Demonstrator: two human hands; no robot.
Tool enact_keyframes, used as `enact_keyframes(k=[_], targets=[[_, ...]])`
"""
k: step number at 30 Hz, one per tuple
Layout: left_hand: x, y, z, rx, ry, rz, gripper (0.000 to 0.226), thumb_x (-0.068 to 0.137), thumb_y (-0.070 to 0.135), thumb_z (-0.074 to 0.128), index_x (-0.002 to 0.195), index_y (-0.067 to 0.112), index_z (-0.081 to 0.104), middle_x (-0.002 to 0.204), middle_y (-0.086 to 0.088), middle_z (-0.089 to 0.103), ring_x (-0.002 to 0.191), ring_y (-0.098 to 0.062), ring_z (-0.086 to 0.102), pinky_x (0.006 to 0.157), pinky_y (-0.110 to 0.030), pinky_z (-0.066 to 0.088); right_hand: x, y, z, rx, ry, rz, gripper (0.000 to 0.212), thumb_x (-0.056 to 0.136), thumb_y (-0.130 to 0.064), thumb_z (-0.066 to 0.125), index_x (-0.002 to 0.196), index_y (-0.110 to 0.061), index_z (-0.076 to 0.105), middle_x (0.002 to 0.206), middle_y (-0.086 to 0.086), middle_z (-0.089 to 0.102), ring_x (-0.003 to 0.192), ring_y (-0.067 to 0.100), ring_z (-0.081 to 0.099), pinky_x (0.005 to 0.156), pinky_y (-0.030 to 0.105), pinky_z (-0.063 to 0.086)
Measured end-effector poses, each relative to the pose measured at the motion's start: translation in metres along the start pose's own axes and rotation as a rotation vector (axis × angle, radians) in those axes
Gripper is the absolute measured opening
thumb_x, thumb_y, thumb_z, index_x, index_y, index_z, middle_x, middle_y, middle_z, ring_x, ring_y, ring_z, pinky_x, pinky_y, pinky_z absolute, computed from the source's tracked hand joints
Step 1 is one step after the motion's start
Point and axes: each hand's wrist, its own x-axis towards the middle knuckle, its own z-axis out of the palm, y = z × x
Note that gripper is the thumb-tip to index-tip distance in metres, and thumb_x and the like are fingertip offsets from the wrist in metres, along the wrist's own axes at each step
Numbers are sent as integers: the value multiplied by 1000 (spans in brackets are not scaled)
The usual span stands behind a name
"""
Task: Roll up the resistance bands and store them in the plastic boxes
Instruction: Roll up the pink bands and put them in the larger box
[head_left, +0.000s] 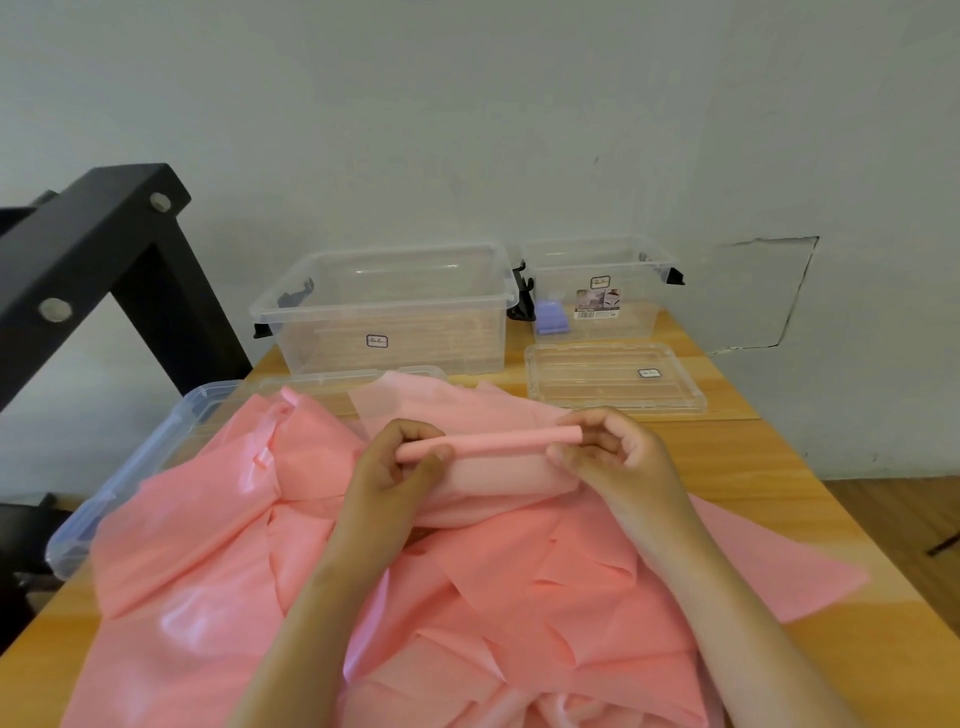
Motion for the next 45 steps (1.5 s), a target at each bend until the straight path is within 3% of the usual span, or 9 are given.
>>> enact_keyframes(k=[5,12,21,29,32,34,39,42,45], targets=[[1,-1,-1,7,33,29,7,91,12,60,85,12,58,61,16,47,61,-9,41,49,-29,35,2,0,-1,60,51,31,23,75,-2,77,91,-10,62,76,3,69,72,13,65,67,27,51],[1,0,0,7,20,34,6,92,12,60,86,12,57,62,18,50,61,-10,42,48,-30,34,0,-2,1,74,75,18,22,79,-3,74,89,-15,58,73,5,65,67,13,60,68,38,46],[0,-4,4,65,-12,40,4,94,16,56,94,14,53,60,22,45,53,-3,37,39,-16,34,-1,-2,2,63,117,-16,20,80,0,71,76,-11,55,60,-3,62,58,12,53,62,34,44],[-1,-2,3,49,-12,22,7,94,17,56,93,12,51,58,17,40,51,-6,33,33,-22,30,0,-3,1,39,115,6,16,81,-3,70,79,-11,57,58,-6,61,57,9,53,60,29,43],[-1,0,2,28,-18,14,10,95,17,55,92,10,50,59,15,38,51,-7,33,33,-23,29,-1,-5,1,77,72,50,20,81,-9,71,97,-14,58,71,3,68,66,16,58,65,33,44],[-1,1,2,31,-33,29,10,95,16,55,92,8,49,60,14,38,51,-6,34,35,-22,29,-2,-7,1,70,-13,116,33,77,-17,72,108,-16,61,79,4,71,72,15,63,69,27,46],[-2,3,0,-2,-67,60,10,92,11,59,87,7,52,60,13,40,52,-4,34,35,-19,29,-4,-4,4,-116,-118,79,4,79,-20,75,80,-23,75,83,-9,72,80,3,64,74,18,44],[-2,4,-1,-49,-71,49,13,89,11,65,85,7,53,67,10,47,55,-2,41,39,-14,33,-4,-6,0,-158,-129,62,8,81,-19,74,82,-27,76,92,-13,73,89,1,64,76,11,44],[-3,6,-2,-91,-94,28,20,80,24,67,85,10,54,70,9,50,56,-3,44,40,-14,35,-6,-10,0,-122,-213,58,14,74,-24,77,88,-26,76,95,-14,73,91,0,65,75,8,44]])
